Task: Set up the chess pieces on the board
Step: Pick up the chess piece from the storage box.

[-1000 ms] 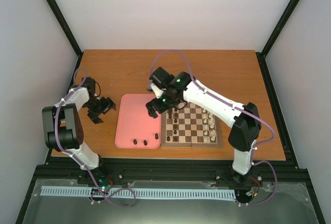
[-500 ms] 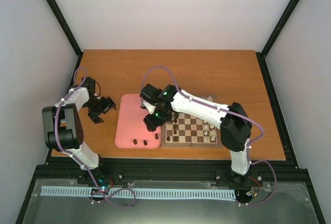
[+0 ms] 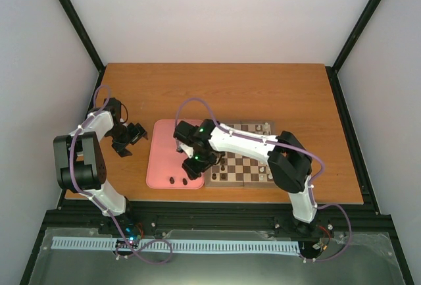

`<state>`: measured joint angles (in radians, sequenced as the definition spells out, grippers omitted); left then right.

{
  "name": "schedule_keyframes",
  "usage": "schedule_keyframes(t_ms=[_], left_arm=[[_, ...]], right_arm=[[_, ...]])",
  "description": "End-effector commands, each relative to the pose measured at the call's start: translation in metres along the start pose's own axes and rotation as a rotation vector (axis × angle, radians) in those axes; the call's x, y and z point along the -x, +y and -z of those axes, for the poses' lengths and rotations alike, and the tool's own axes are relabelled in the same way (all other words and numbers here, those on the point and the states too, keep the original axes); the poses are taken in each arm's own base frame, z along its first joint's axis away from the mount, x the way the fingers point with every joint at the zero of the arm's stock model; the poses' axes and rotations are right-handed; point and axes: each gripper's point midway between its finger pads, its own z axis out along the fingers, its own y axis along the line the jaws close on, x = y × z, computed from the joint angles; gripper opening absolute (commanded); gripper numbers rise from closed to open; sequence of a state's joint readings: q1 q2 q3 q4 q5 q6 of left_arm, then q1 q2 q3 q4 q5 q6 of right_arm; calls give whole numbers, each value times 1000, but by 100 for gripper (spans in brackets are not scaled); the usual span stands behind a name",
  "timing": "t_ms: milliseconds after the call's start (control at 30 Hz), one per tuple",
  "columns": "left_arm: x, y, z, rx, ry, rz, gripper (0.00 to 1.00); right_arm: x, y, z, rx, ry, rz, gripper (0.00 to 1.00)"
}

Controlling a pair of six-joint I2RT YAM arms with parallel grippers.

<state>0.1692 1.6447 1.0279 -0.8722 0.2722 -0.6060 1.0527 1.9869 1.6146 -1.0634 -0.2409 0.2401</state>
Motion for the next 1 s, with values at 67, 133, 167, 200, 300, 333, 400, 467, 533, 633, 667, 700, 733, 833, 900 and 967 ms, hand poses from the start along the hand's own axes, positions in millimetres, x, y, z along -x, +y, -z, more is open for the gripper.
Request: schedule_keyframes(t_ms=[67, 133, 167, 200, 300, 333, 400, 467, 533, 633, 667, 700, 733, 833, 900, 967], left_arm=[[8, -8, 8, -23, -30, -17, 100], [8, -8, 8, -24, -28, -17, 100], [8, -8, 8, -24, -29, -18, 100], [8, -8, 7, -23, -28, -17, 100], [8, -8, 7, -24, -26, -17, 100], [9, -8, 6, -24, -26, -17, 100], [8, -9, 5, -25, -22, -17, 100], [9, -8, 5, -23, -21, -16, 100], [9, -9, 4, -24, -18, -16, 100], [8, -9, 4, -27, -15, -18, 100], [8, -9, 4, -26, -15, -17, 100], [8, -9, 3, -25, -13, -18, 100], [8, -9, 4, -25, -14, -17, 100], [7, -9, 3, -25, -10, -17, 100], [8, -9, 2, -29, -9, -17, 100], [8, -10, 2, -31, -8, -17, 100]], right_arm=[[-1, -11, -18, -23, 32, -28, 61], [1, -16, -19, -23, 31, -48, 61], [2, -18, -20, -25, 30, -54, 59], [3, -20, -20, -23, 29, -61, 56], [5, -22, -23, -17, 34, -67, 52], [6, -22, -24, -16, 37, -66, 52], [7, -23, -26, -14, 40, -65, 51], [8, -24, -28, -9, 50, -65, 46], [9, -24, -30, -8, 54, -62, 44], [10, -24, -31, -10, 55, -62, 37], [11, -25, -31, -12, 54, -61, 34], [11, -25, -31, -14, 54, -61, 32], [12, -25, -30, -16, 53, -60, 31], [13, -27, -28, -30, 50, -61, 21], [13, -29, -28, -44, 50, -62, 14], [14, -31, -24, -60, 47, -63, 9]])
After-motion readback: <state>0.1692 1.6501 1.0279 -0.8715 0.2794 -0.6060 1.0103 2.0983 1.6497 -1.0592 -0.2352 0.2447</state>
